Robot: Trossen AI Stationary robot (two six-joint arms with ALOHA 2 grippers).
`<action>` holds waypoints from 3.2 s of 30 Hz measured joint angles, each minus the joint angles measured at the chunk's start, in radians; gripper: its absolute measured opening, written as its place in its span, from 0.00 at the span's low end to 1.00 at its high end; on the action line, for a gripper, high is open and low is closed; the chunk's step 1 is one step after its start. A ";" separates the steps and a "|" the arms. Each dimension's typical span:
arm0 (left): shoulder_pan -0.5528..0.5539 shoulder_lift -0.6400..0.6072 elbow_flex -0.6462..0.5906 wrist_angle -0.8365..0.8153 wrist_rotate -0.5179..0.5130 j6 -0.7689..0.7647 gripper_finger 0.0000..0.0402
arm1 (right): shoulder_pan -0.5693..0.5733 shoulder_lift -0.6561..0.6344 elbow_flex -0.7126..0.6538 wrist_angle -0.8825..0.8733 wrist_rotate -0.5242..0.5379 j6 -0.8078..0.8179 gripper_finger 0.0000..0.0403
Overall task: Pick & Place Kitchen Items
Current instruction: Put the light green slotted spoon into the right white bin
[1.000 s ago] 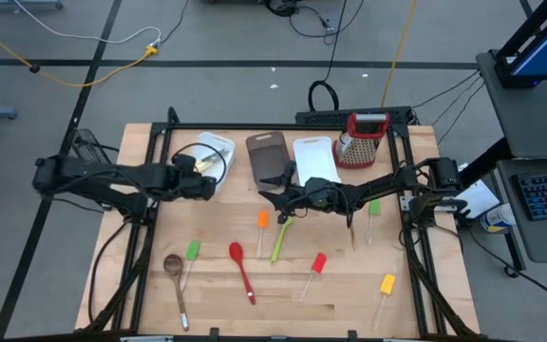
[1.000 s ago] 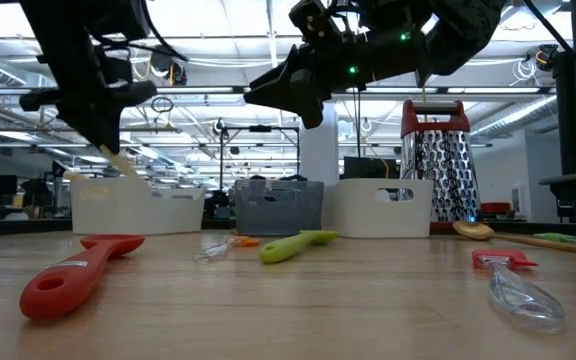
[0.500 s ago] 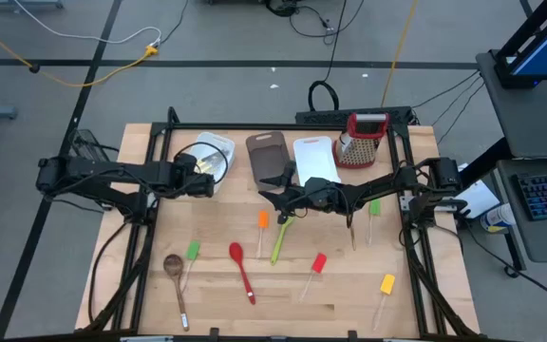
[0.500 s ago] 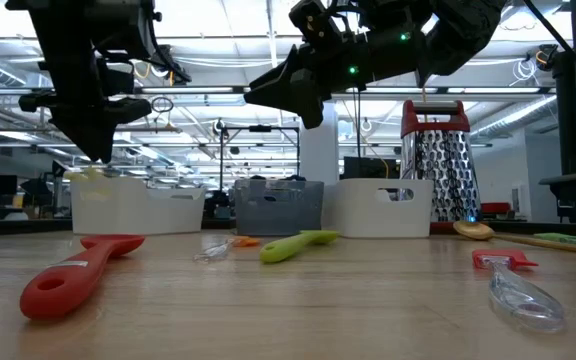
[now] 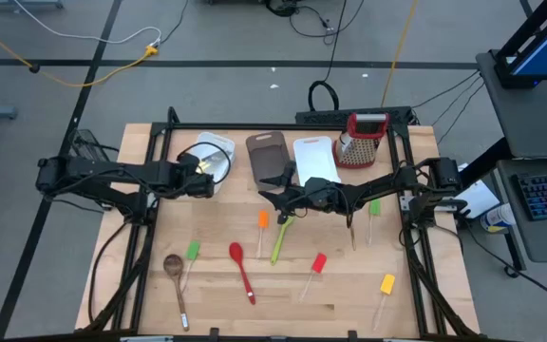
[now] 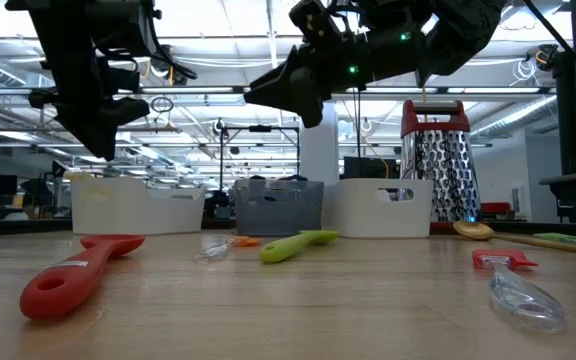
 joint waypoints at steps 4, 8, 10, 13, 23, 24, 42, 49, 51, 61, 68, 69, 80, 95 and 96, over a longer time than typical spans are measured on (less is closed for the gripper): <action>0.000 0.000 0.000 0.004 0.000 -0.016 0.24 | 0.000 0.000 0.000 0.000 0.000 0.051 0.40; 0.000 0.000 0.000 0.033 0.001 -0.004 0.24 | 0.000 0.000 0.000 -0.008 0.000 0.075 0.40; 0.000 0.000 0.000 0.070 0.001 0.024 0.24 | 0.000 0.000 0.000 -0.026 0.000 0.076 0.40; 0.000 0.000 0.000 0.143 0.001 0.083 0.24 | 0.000 0.001 0.000 -0.059 0.000 0.078 0.40; 0.000 0.000 0.000 0.447 0.003 0.269 0.24 | 0.000 0.001 0.000 -0.229 -0.077 0.206 0.40; 0.000 0.000 0.000 0.471 0.003 0.295 0.24 | 0.000 0.001 0.000 -0.240 -0.107 0.224 0.40; 0.072 0.000 0.000 0.662 0.002 0.542 0.24 | 0.000 0.001 0.000 -0.511 -0.600 0.383 0.40; 0.118 0.000 0.000 0.662 0.002 0.542 0.24 | 0.000 0.001 0.000 -0.534 -0.600 0.362 0.40; 0.126 0.000 0.000 0.662 0.002 0.542 0.24 | 0.000 0.001 0.000 -0.547 -0.600 0.357 0.40; 0.139 0.000 0.000 0.662 0.002 0.542 0.24 | 0.000 0.107 0.000 -0.499 -0.620 0.336 0.40; 0.138 0.000 0.000 0.661 0.002 0.543 0.24 | -0.005 0.208 0.001 -0.389 -0.706 0.301 0.40; 0.138 0.000 0.000 0.661 0.002 0.542 0.24 | -0.007 0.215 0.001 -0.379 -0.710 0.297 0.40; 0.138 0.000 0.000 0.661 0.002 0.569 0.24 | -0.022 0.273 0.004 -0.403 -0.828 0.237 0.33; 0.138 0.000 0.000 0.658 0.003 0.587 0.24 | 0.038 0.278 0.002 -0.398 -0.833 0.130 0.30; 0.138 0.000 0.000 0.658 0.003 0.590 0.24 | 0.038 0.278 0.002 -0.396 -0.833 0.146 0.30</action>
